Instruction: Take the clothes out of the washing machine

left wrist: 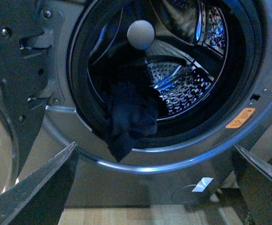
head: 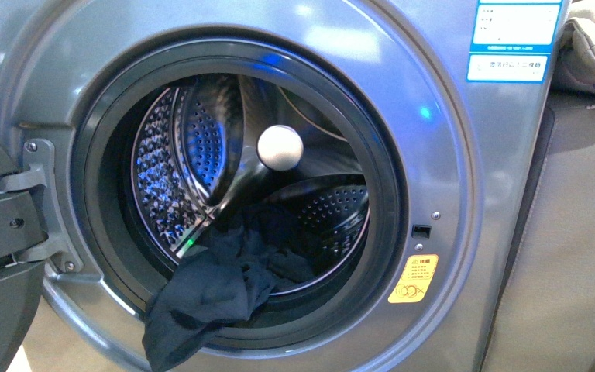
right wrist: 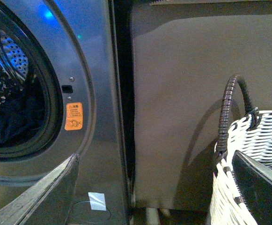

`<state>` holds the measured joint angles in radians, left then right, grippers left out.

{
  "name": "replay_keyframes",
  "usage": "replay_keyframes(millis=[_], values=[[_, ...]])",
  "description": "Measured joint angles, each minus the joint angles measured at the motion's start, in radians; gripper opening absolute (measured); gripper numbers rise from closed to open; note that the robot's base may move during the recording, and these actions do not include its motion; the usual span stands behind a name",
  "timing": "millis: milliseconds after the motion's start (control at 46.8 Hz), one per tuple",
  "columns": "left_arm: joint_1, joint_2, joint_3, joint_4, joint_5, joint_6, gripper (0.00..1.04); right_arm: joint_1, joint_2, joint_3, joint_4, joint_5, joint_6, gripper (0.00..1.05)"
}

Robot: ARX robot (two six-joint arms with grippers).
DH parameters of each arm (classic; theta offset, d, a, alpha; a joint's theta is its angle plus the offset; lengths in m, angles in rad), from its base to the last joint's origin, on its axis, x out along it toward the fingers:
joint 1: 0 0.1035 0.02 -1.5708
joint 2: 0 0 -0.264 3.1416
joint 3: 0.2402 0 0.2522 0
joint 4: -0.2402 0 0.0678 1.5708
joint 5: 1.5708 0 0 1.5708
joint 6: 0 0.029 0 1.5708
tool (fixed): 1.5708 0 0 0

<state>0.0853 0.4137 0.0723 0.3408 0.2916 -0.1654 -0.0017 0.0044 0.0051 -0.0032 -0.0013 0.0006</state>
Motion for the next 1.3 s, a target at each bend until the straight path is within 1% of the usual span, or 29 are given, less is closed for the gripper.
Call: replay_keyframes(millis=[149,256,320,491,683,939,1195,1302], values=[[-0.019,0.333,0.078,0.278,-0.019,0.025,0.98,0.0,0.0,0.0,0.0,0.0,0.0,0.97],[-0.041,0.571,0.183,0.42,-0.031,0.053,0.98,0.0,0.0,0.0,0.0,0.0,0.0,0.97],[-0.056,0.697,0.25,0.455,-0.031,0.071,0.98,0.0,0.0,0.0,0.0,0.0,0.0,0.97],[-0.111,0.985,0.412,0.475,-0.052,0.117,0.98,0.0,0.0,0.0,0.0,0.0,0.0,0.97],[-0.164,1.133,0.517,0.486,-0.085,0.14,0.98,0.0,0.0,0.0,0.0,0.0,0.0,0.97],[-0.25,1.222,0.587,0.502,-0.119,0.137,0.98,0.0,0.0,0.0,0.0,0.0,0.0,0.97],[-0.309,1.291,0.649,0.5,-0.137,0.136,0.98,0.0,0.0,0.0,0.0,0.0,0.0,0.97],[-0.331,1.333,0.702,0.483,-0.163,0.136,0.98,0.0,0.0,0.0,0.0,0.0,0.0,0.97]])
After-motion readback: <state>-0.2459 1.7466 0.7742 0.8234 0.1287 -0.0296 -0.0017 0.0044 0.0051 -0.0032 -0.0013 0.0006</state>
